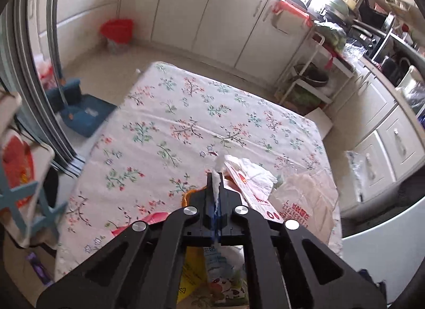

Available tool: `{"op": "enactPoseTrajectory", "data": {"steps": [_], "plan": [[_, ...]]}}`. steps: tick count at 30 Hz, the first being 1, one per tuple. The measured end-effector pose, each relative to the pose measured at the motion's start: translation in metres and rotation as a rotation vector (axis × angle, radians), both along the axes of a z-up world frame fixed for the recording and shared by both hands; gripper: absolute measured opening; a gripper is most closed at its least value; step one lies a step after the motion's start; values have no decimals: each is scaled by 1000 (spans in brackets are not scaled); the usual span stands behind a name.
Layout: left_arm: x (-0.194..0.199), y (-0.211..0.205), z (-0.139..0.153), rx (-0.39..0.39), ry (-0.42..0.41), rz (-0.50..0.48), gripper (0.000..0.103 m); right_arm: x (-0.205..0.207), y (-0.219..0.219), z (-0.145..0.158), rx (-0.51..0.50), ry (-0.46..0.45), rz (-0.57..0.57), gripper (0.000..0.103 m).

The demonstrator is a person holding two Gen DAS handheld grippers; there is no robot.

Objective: Collect trash
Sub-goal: 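Reach the left gripper to the clear plastic bag and grasp it, then lift the clear plastic bag with the left gripper toward the yellow bucket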

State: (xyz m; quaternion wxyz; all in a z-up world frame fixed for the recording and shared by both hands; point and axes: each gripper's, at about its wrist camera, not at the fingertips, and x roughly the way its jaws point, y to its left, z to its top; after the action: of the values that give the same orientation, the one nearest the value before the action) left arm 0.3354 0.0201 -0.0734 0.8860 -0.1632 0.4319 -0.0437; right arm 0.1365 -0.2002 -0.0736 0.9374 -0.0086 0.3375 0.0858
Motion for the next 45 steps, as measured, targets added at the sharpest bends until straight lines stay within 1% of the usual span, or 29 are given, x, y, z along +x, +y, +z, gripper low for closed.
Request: {"op": "enactPoseTrajectory", "data": {"steps": [1, 3, 4, 5, 8, 10, 11, 12, 14, 15, 16, 17, 19, 20, 21, 22, 23, 24, 26, 28, 32, 35, 38, 41, 45], "plan": [[-2, 3, 3, -26, -21, -9, 1, 3, 2, 0, 3, 5, -2, 96], [-12, 7, 16, -75, -96, -28, 1, 8, 4, -1, 7, 10, -3, 96], [-18, 10, 24, -93, -141, -32, 1, 12, 6, 0, 8, 12, -6, 96], [-27, 14, 35, -113, -204, -37, 1, 14, 6, 1, 11, 12, -7, 96], [-49, 28, 58, -168, -344, -45, 1, 22, 7, 1, 33, 18, -10, 96], [-60, 36, 68, -189, -402, -43, 1, 30, 6, -2, 52, 33, -11, 93], [-64, 39, 71, -199, -415, -45, 1, 33, 6, -4, 61, 42, -11, 88], [-68, 43, 72, -212, -429, -43, 1, 38, 5, -6, 74, 57, -7, 80], [-70, 51, 71, -234, -430, -43, 1, 46, 4, -12, 104, 84, -5, 72], [-72, 53, 73, -236, -427, -41, 1, 48, 4, -13, 113, 88, -7, 67], [-72, 56, 71, -233, -421, -36, 1, 53, 4, -15, 127, 97, -8, 64], [-72, 59, 70, -236, -417, -35, 1, 55, 4, -15, 134, 100, -7, 58], [-73, 67, 68, -241, -413, -32, 1, 61, 7, -14, 138, 101, -8, 55], [-74, 69, 69, -239, -416, -30, 1, 64, 8, -14, 138, 100, -7, 52], [-76, 73, 69, -235, -419, -29, 1, 67, 9, -14, 139, 103, -4, 45], [-77, 74, 70, -230, -422, -29, 1, 70, 9, -15, 143, 106, -2, 41], [-78, 74, 71, -223, -427, -32, 1, 73, 10, -17, 147, 112, 0, 29], [-78, 75, 71, -216, -430, -34, 1, 75, 10, -19, 154, 120, 0, 15], [-79, 74, 72, -194, -435, -42, 1, 77, 7, -21, 175, 123, -2, 6], [-80, 71, 73, -175, -440, -46, 1, 74, 7, -19, 174, 103, -5, 4], [-80, 70, 74, -168, -445, -51, 1, 62, 0, -3, 187, 21, -2, 4], [-84, 66, 75, -162, -458, -59, 1, 48, -12, 13, 219, -57, 1, 4], [-93, 60, 78, -126, -488, -72, 1, 32, -24, 29, 242, -127, 7, 4], [-100, 51, 78, -111, -496, -90, 1, 22, -32, 41, 247, -165, 2, 4], [-107, 42, 71, -115, -475, -105, 1, 9, -46, 51, 281, -193, -7, 4]]}}
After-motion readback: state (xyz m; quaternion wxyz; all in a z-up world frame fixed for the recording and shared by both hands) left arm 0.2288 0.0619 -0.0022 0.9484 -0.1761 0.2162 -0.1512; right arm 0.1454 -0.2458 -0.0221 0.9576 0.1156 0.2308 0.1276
